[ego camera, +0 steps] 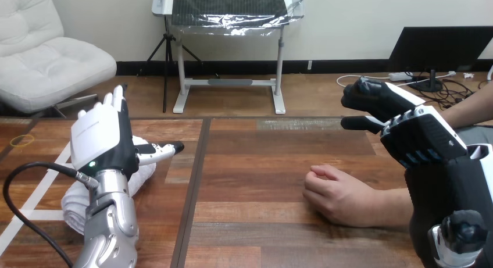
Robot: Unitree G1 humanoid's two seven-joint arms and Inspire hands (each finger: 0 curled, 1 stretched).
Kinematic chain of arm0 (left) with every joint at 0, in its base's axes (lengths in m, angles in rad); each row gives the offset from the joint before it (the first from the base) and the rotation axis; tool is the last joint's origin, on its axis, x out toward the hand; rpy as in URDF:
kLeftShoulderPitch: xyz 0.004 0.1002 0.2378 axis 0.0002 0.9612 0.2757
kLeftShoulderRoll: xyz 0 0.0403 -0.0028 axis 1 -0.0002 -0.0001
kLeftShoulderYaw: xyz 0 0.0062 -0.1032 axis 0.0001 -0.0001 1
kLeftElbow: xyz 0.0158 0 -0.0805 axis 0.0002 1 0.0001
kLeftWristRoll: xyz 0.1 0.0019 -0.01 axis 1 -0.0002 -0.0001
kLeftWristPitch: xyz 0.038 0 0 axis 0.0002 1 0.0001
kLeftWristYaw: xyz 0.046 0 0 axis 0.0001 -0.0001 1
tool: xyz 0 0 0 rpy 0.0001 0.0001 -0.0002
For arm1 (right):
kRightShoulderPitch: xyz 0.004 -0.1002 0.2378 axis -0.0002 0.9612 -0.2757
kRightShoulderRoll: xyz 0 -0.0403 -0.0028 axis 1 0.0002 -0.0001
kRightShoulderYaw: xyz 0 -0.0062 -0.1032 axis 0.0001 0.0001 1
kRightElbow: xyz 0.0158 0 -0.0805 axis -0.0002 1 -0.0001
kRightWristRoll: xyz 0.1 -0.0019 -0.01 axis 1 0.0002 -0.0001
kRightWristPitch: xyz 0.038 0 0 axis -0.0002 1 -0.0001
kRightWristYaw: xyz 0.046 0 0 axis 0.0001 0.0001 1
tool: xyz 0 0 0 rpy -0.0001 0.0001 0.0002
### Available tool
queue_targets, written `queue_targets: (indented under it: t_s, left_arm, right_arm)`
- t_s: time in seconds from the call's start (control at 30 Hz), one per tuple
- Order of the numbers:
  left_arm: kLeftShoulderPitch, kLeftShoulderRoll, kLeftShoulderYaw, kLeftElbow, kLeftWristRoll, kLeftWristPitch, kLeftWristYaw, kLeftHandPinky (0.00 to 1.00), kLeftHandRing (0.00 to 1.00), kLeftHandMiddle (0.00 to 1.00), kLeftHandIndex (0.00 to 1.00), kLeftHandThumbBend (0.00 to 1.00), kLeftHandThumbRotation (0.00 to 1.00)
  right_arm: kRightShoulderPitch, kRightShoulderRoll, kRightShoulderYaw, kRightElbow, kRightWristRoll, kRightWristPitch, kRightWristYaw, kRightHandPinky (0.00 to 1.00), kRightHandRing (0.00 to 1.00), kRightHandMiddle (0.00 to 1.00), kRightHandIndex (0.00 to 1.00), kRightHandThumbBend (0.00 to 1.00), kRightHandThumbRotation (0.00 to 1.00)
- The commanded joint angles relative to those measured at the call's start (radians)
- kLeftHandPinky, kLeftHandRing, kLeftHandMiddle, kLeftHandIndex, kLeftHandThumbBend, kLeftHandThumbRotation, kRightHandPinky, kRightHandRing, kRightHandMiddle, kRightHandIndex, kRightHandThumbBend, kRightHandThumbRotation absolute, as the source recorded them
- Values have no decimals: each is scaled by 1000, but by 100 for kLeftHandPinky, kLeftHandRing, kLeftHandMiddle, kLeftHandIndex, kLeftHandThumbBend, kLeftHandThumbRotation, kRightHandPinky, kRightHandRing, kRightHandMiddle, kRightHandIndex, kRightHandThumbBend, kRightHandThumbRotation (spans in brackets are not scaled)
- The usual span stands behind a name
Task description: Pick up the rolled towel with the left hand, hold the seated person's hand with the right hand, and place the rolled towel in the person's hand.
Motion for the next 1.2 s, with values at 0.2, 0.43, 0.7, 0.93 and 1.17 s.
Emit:
queue_targets:
  t_s: [0.2, 0.43, 0.7, 0.93, 1.17]
  left_arm:
    - [-110, 14, -18, 39, 3, 23, 17, 98, 93, 94, 95, 100, 42]
    - [-130, 14, -27, 67, 7, 51, 11, 98, 93, 94, 95, 100, 42]
    - [-149, 13, -31, 91, -2, 71, 3, 98, 93, 95, 95, 100, 44]
    - [-168, 13, -31, 114, -15, 86, -8, 98, 94, 95, 96, 99, 44]
    - [-183, 14, -35, 133, -20, 98, -10, 99, 94, 95, 96, 99, 44]
  right_arm:
    - [-39, -16, -13, -16, 14, -2, 0, 72, 81, 81, 78, 95, 100]
    - [-45, -18, -14, -14, 8, -5, -4, 72, 80, 80, 78, 96, 100]
    - [-49, -20, -16, -14, 5, -6, -5, 72, 80, 80, 78, 96, 100]
    - [-52, -22, -15, -14, 9, -3, -2, 72, 80, 80, 78, 96, 100]
    - [-52, -19, -14, -16, 7, 0, -4, 72, 80, 80, 78, 96, 100]
